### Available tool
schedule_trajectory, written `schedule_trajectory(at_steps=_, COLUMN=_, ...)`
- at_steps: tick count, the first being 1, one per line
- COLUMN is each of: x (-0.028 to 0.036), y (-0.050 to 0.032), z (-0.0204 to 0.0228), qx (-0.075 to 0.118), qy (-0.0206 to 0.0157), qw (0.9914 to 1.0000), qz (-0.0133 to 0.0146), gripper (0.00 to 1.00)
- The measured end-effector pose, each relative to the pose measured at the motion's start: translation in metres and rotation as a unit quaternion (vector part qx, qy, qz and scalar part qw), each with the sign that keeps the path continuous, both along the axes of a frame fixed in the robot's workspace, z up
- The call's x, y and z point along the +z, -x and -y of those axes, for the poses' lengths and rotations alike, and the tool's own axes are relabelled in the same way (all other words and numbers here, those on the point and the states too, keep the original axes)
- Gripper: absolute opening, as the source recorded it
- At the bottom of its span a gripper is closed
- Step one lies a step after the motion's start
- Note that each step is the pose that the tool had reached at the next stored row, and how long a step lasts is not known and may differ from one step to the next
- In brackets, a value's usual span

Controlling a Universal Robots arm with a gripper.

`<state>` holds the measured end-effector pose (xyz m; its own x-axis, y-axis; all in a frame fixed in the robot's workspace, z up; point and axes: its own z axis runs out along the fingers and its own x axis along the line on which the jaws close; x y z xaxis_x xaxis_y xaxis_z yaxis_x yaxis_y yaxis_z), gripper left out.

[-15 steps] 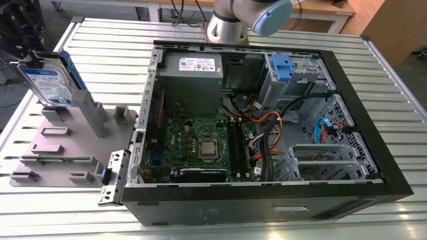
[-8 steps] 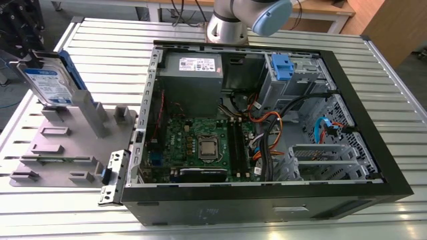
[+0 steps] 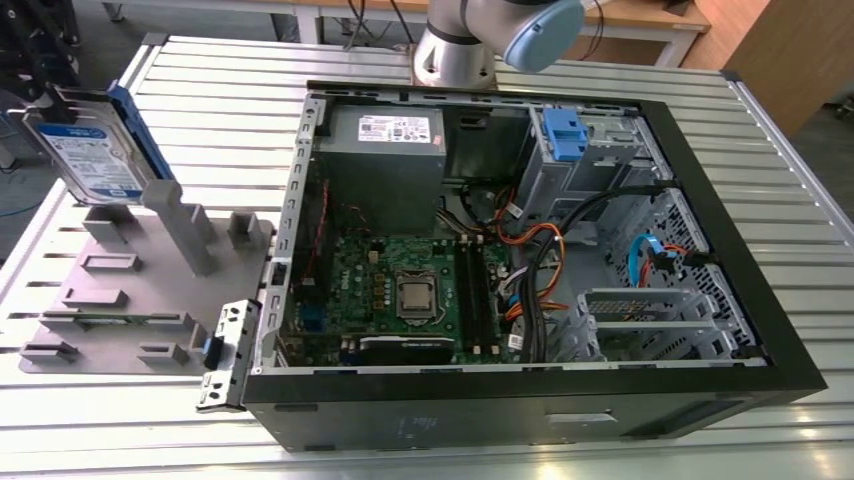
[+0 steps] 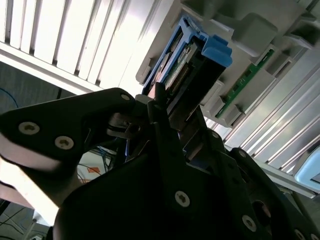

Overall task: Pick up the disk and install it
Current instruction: 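Pick up the disk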

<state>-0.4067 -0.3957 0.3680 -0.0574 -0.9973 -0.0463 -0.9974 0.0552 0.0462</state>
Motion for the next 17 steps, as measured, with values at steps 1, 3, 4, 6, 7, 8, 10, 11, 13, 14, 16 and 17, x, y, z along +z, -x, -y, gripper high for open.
schedule_trajectory(at_steps=1, x=0.0024, y=0.0, z=0.0, qx=0.0, qy=0.0, qw=1.0, qz=0.0, gripper=0.35)
schedule_trajectory(at_steps=3, x=0.0076, y=0.0, z=0.0, qx=0.0, qy=0.0, qw=1.0, qz=0.0, gripper=0.35)
schedule_trajectory(at_steps=4, x=0.0103, y=0.0, z=0.0, qx=0.0, qy=0.0, qw=1.0, qz=0.0, gripper=0.35)
schedule_trajectory(at_steps=6, x=0.0138, y=0.0, z=0.0, qx=0.0, qy=0.0, qw=1.0, qz=0.0, gripper=0.35)
schedule_trajectory(at_steps=7, x=0.0139, y=0.0, z=0.0, qx=0.0, qy=-0.0001, qw=1.0, qz=0.0001, gripper=0.35)
schedule_trajectory(at_steps=8, x=0.0139, y=0.0, z=0.0, qx=0.0, qy=-0.0001, qw=1.0, qz=0.0001, gripper=0.35)
schedule_trajectory(at_steps=10, x=0.014, y=0.0, z=0.0, qx=0.0, qy=0.0, qw=1.0, qz=0.0001, gripper=0.35)
schedule_trajectory(at_steps=11, x=0.0141, y=0.0, z=0.0, qx=0.0, qy=0.0001, qw=1.0, qz=0.0, gripper=0.35)
schedule_trajectory(at_steps=13, x=0.0141, y=0.0, z=0.0, qx=0.0, qy=0.0001, qw=1.0, qz=0.0, gripper=0.35)
schedule_trajectory(at_steps=14, x=0.0144, y=0.0, z=0.0, qx=0.0, qy=0.0001, qw=1.0, qz=0.0, gripper=0.35)
schedule_trajectory(at_steps=16, x=0.0156, y=0.0, z=0.0, qx=0.0, qy=0.0002, qw=1.0, qz=-0.0001, gripper=0.35)
schedule_trajectory(at_steps=17, x=0.0165, y=0.0, z=0.0, qx=0.0, qy=0.0002, qw=1.0, qz=-0.0001, gripper=0.35)
